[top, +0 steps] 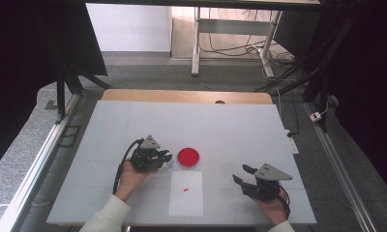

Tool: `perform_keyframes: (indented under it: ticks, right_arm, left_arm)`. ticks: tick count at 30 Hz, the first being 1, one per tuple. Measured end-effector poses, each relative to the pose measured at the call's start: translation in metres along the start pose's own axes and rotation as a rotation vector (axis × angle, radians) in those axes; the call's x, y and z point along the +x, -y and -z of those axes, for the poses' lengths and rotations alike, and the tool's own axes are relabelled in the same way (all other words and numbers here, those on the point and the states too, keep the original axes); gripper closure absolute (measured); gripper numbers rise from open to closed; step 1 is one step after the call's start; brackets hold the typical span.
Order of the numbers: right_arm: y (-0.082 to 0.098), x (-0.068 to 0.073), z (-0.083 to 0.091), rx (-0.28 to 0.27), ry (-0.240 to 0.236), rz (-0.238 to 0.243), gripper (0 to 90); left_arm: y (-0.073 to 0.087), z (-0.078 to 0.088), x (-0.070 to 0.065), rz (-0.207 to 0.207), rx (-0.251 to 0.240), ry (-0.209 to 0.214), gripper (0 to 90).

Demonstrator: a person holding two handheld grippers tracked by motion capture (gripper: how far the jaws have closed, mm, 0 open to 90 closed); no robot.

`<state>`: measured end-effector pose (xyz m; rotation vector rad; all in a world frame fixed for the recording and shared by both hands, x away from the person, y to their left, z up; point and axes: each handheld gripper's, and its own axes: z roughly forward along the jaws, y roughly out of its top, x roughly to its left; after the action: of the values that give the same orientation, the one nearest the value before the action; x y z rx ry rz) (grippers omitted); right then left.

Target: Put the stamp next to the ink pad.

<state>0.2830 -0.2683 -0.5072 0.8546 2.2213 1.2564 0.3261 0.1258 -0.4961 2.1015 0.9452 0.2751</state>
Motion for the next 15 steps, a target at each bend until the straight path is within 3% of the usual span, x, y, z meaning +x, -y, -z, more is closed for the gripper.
perform_keyframes:
  ticks: [7, 15]
  right_arm:
    - [0.0, -0.001, -0.002, 0.003, -0.003, 0.004, 43.7]
    - [0.0, -0.001, -0.003, 0.006, -0.002, 0.006, 43.6]
  left_arm:
    - [0.002, -0.01, 0.003, -0.004, 0.037, -0.023, 75.1]
    - [0.003, -0.012, 0.002, -0.003, 0.03, -0.027, 74.3]
